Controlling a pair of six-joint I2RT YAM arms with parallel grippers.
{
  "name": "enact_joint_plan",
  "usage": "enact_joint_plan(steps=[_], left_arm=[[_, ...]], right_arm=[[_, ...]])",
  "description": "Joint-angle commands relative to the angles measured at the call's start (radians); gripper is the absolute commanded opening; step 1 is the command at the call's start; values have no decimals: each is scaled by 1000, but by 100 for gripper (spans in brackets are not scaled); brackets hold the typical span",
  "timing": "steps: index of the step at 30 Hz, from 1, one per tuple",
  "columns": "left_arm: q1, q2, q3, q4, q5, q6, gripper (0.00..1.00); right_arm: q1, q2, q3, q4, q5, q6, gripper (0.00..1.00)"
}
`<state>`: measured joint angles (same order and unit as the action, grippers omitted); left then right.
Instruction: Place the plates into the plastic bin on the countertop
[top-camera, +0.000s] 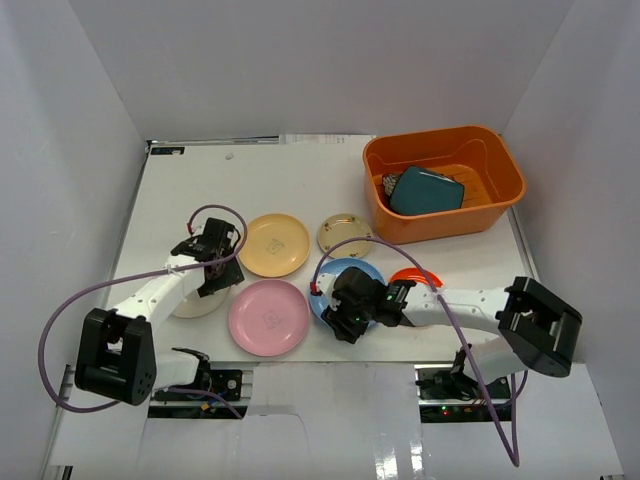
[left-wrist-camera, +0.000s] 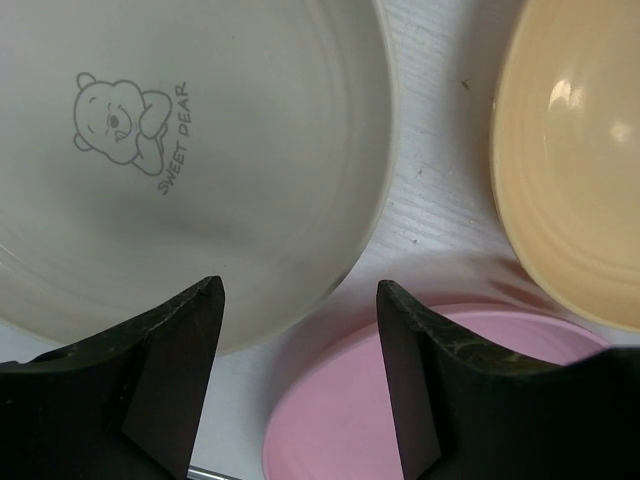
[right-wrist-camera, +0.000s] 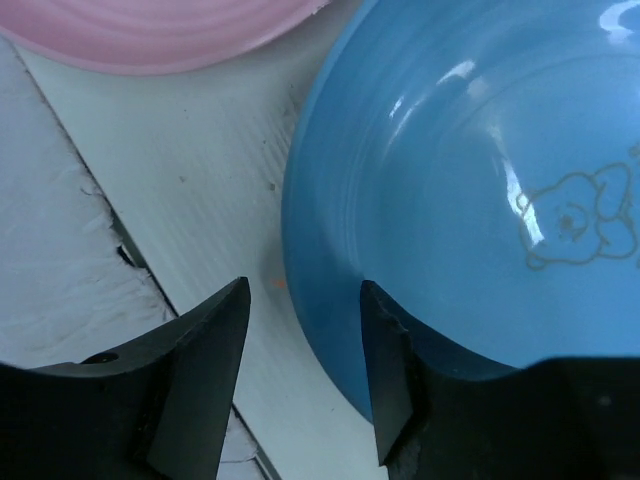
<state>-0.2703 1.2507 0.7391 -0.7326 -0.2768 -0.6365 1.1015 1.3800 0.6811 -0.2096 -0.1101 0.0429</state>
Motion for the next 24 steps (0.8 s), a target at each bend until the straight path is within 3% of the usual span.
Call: enact_joint_plan(steps=[1,4,10,14,19,24], left_arm=[[2,15,39,18,-30,41,71],[2,42,31,30,-30,60,69],[2,99,48,48,-9,90,63],[2,128,59,67,7,116,54],[8,141,75,70,-7,138,26],[13,135,86,68,-33,161,6]], right_arm=[[32,56,55,33,58,-32,48],[73,82,67,36,102,-18,44],[133,82,92,26,165,5,18],[164,60,113,-13,202,29,8],[202,-31,172,-112,271,67,8],[216,-169,276,-168,303,80,8]])
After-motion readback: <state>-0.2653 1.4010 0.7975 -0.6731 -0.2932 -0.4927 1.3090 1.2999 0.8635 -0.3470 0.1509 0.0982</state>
